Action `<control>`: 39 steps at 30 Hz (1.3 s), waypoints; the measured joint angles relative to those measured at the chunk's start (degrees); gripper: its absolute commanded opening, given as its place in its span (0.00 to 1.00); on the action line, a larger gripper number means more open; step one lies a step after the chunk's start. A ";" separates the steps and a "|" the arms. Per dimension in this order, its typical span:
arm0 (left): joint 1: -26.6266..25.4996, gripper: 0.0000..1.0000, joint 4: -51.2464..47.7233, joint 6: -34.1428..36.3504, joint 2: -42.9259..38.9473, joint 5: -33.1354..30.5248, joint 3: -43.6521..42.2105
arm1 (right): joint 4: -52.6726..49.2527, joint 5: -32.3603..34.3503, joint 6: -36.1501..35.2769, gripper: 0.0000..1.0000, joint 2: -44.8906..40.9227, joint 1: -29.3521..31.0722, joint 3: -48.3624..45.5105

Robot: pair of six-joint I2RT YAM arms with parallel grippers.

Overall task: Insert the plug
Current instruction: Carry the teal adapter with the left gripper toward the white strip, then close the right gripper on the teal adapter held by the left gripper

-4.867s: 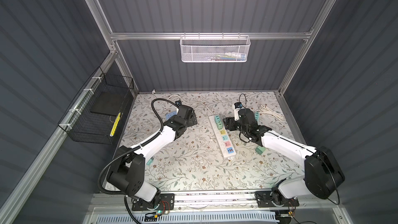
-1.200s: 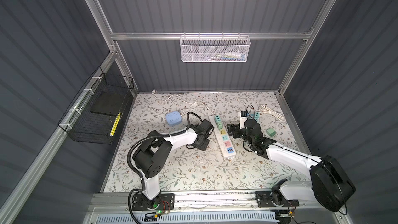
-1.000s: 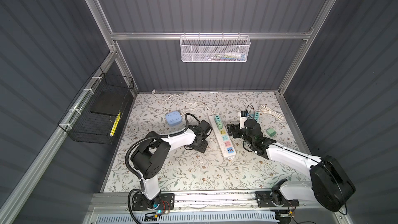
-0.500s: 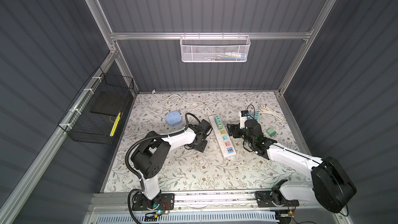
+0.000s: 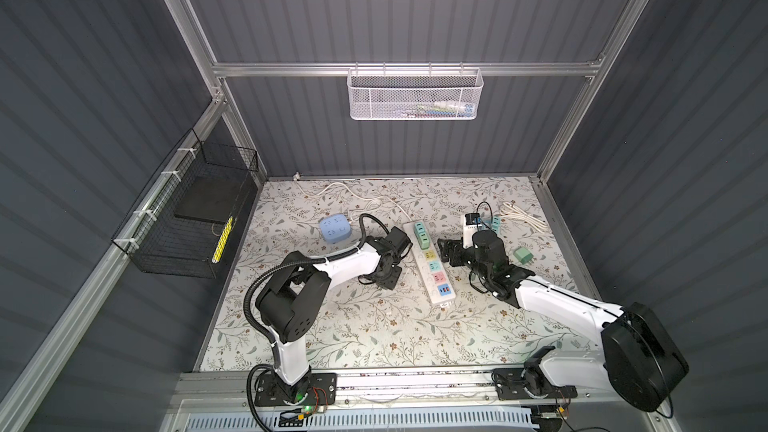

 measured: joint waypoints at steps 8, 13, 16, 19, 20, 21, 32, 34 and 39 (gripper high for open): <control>0.00 0.55 0.15 0.00 1.62 0.02 0.11 | 0.00 0.00 0.00 0.83 0.00 0.00 0.00; 0.00 0.35 0.24 0.15 1.60 -0.04 0.11 | -0.02 0.00 -0.02 0.82 0.00 0.00 0.00; 0.00 0.31 0.92 0.46 1.29 0.02 -0.15 | -0.04 0.00 -0.02 0.82 0.00 0.00 0.00; -0.26 0.28 3.85 0.87 -0.83 0.15 -2.58 | -0.20 -0.20 0.00 0.82 0.00 0.00 0.02; -0.35 0.28 5.55 1.25 -2.32 0.17 -3.93 | -0.46 -0.79 0.00 0.81 0.00 0.00 0.07; -0.52 0.28 7.34 1.66 -4.04 0.17 -5.38 | -0.94 -1.36 0.00 0.81 0.00 0.00 0.20; -8.02 0.22 47.01 11.91 -20.70 1.14 -24.55 | -10.80 -16.26 0.35 0.76 -2.12 0.44 7.34; -8.04 0.21 50.40 12.63 -20.70 1.33 -25.33 | -12.61 -19.02 0.74 0.75 -3.56 0.61 7.56; -8.04 0.21 56.30 13.94 -20.70 2.32 -25.31 | -15.87 -24.26 1.62 0.70 -4.52 0.63 8.98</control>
